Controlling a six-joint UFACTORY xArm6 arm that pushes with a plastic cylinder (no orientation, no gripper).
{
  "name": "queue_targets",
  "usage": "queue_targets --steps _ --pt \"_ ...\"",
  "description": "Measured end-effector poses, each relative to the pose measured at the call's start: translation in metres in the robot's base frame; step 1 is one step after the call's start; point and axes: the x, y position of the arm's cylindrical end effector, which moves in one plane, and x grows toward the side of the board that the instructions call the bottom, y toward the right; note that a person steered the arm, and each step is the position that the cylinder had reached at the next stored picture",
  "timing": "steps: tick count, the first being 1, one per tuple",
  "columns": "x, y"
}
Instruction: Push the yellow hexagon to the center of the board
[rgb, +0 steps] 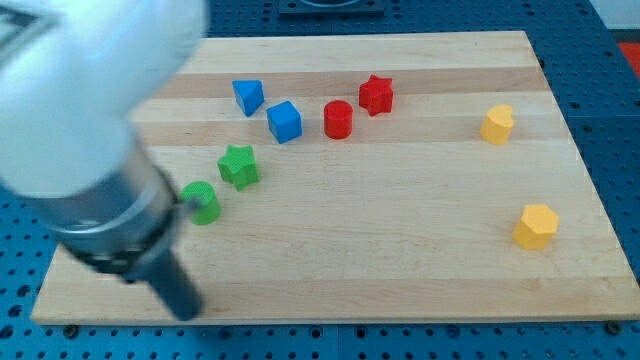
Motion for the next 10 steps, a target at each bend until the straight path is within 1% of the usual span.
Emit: queue_targets --steps 2,3,4,5,6,7,8,9,10 --pt "0.000 0.204" --pt "-0.046 0.289" --pt "-0.124 0.305" --pt "-0.126 0.305" --pt "-0.127 0.311" --pt "-0.130 0.391" --pt "-0.127 0.439" --pt "-0.109 0.442" --pt "-0.061 0.435"
